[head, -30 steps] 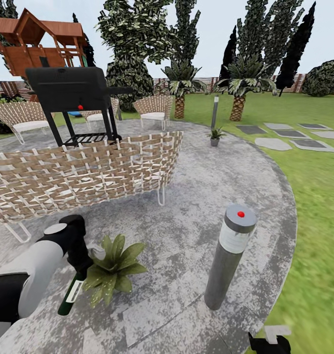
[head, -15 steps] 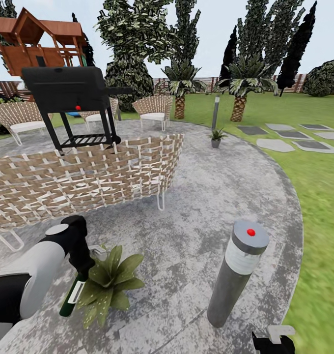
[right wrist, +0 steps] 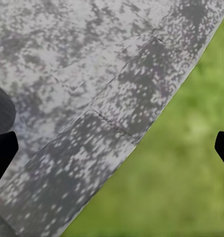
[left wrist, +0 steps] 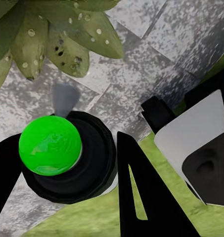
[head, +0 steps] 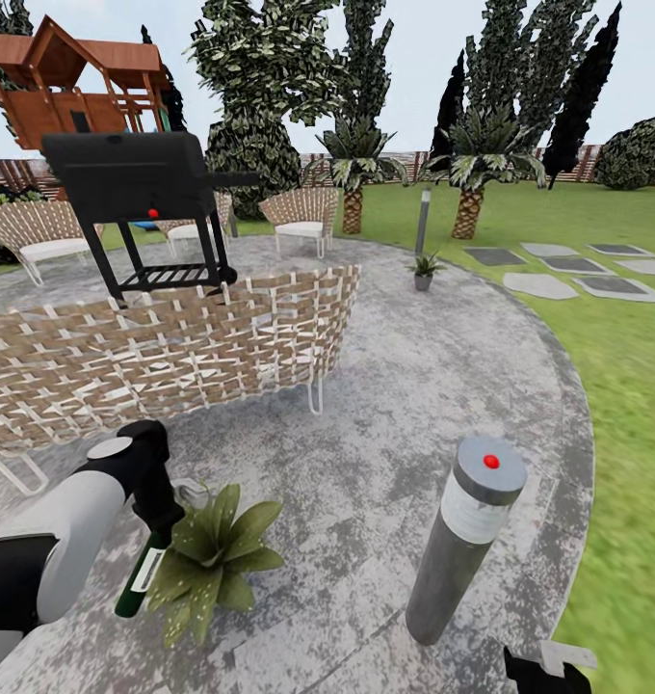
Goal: Pick up the pesticide atomizer in the garden and spray insectifuge to fully cover both potted plants in the garden.
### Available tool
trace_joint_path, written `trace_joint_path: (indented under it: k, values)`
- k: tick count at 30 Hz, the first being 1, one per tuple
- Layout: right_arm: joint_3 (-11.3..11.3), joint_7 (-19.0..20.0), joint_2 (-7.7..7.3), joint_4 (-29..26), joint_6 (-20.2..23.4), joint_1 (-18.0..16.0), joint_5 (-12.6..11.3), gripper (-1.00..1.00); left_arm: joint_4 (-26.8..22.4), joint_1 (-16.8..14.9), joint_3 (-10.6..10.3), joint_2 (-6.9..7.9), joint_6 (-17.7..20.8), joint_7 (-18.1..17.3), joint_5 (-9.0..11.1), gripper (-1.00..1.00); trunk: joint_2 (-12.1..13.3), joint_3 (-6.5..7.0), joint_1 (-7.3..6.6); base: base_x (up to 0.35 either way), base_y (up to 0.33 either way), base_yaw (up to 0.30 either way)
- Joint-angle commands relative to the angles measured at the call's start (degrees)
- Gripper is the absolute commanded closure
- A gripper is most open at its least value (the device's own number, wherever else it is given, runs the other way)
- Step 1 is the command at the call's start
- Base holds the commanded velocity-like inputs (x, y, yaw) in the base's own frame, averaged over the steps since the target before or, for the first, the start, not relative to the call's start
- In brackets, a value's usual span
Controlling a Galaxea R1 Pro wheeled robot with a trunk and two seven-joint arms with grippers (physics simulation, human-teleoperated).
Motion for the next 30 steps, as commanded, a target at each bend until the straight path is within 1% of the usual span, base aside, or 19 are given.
trace_joint_path:
  k: [1,7,11,16,18,24,30]
  values:
    - [0.3,-0.1,0.03,0.0,-0.2,0.0,-0.3,-1.00,0.0,0.0,0.2,-0.08,0.6,-0.5,-0.5,1.00,0.4,0.13,-0.24,0.000,0.000,0.000]
    - [0.1,-0.2,0.25,-0.1,-0.2,0.0,-0.4,-1.00,0.1,0.3,0.0,-0.21,0.6,-0.5,-0.5,1.00,2.8,0.86,-1.55,0.000,0.000,0.000]
    - [0.1,-0.2,0.26,-0.1,-0.2,0.0,-0.4,-1.00,0.2,0.5,0.0,0.15,0.6,-0.5,-0.5,1.00,4.4,1.22,-2.43,0.000,0.000,0.000]
    - [0.1,-0.3,0.26,-0.1,-0.1,0.0,-0.4,-1.00,0.2,0.7,0.1,0.34,0.6,-0.5,-0.5,1.00,4.4,0.78,-2.43,0.000,0.000,0.009]
    - [0.1,-0.3,0.29,-0.1,-0.2,0.0,-0.4,-1.00,0.3,1.3,0.1,0.36,0.6,-0.5,-0.5,1.00,4.4,0.60,-2.43,0.000,0.000,0.066]
    - [0.1,-0.3,0.34,-0.1,-0.2,0.0,-0.4,-1.00,0.2,1.4,0.2,0.36,0.6,-0.5,-0.5,1.00,4.4,0.06,-2.43,0.000,0.000,0.075]
    - [0.1,-0.3,0.35,-0.1,-0.2,0.0,-0.4,-1.00,0.2,1.4,0.4,0.06,0.7,-0.5,-0.4,1.00,4.4,-0.48,-2.43,0.000,0.000,0.089]
